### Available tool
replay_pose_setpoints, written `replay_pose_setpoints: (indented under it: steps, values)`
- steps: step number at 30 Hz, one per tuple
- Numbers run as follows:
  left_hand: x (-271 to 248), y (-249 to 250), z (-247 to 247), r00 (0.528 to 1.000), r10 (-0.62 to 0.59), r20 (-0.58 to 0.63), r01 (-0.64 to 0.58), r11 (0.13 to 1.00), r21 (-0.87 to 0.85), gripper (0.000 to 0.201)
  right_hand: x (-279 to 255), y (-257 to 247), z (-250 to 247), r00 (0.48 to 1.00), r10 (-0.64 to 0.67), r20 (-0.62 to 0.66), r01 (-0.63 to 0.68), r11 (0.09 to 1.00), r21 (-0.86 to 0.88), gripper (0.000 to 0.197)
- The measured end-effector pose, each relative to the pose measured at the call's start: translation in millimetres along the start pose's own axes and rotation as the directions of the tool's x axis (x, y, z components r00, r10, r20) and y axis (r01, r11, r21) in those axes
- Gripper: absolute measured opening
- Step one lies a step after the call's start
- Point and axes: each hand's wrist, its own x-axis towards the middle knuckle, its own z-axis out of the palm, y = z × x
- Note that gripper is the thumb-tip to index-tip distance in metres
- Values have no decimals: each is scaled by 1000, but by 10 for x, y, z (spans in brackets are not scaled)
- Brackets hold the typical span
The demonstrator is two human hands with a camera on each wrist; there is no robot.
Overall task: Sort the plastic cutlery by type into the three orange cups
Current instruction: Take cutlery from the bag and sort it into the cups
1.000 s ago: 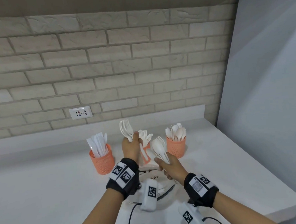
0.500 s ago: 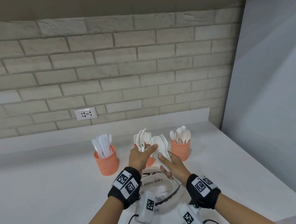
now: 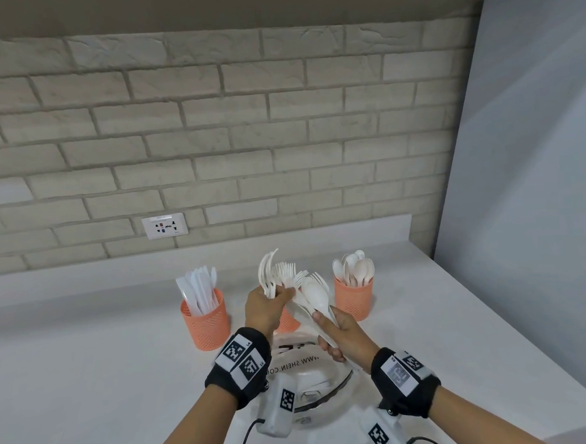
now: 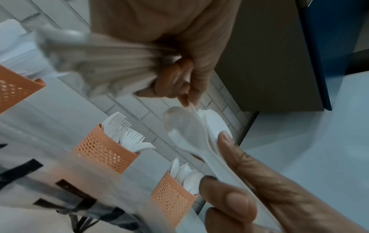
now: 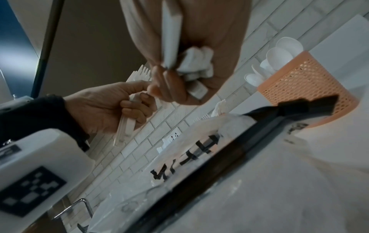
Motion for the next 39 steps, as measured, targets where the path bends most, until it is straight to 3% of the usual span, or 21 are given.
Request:
replay_pose_setpoints:
  steps: [3, 5, 11, 14, 19, 23, 26, 30, 32, 36, 39]
  values:
    - [27, -2, -8, 996, 39, -86, -43, 998, -46, 18, -1, -16, 7, 1000, -9, -16, 9, 1000, -14, 19]
    - [-11, -4, 9, 999, 14, -44, -18, 995, -101, 13, -11, -66, 37, 1000, -30, -7, 30, 999, -14, 14]
    - [-71, -99, 104, 993, -109, 47, 117, 971, -210, 25, 3, -80, 107, 999, -47, -2, 47, 999, -27, 17]
    - [-59, -90, 100, 993, -111, 48, 119, 970, -211, 24, 8, -76, 98, 999, -54, 9, 54, 997, -48, 7]
    - [63, -13, 46, 995, -39, -87, 22, 980, -198, 12, -1, -72, 57, 995, -57, 78, 69, 984, -164, 20]
    - [140, 102, -98, 969, 22, -246, -86, 964, -252, 23, -11, -31, 13, 998, -12, 65, 32, 952, -303, 8]
    - [196, 169, -220, 944, -13, -330, -82, 958, -273, 24, -2, -13, -26, 999, 4, 50, 13, 945, -326, 12]
    - [249, 29, -285, 983, -104, -149, 26, 892, -452, 20, 29, -68, -74, 996, 59, 62, -48, 986, -162, 4]
    - [185, -95, -271, 993, -116, 5, 109, 912, -396, 16, 47, -106, -79, 992, 99, 74, -97, 995, -30, 13]
    - [-83, -241, -129, 938, -51, 342, 156, 945, -289, 26, 9, -240, -5, 980, 122, 157, -139, 985, 101, 6]
    - [-200, -219, -1, 904, 0, 427, 120, 959, -256, 44, -3, -271, 70, 956, 205, 209, -229, 968, 98, 19]
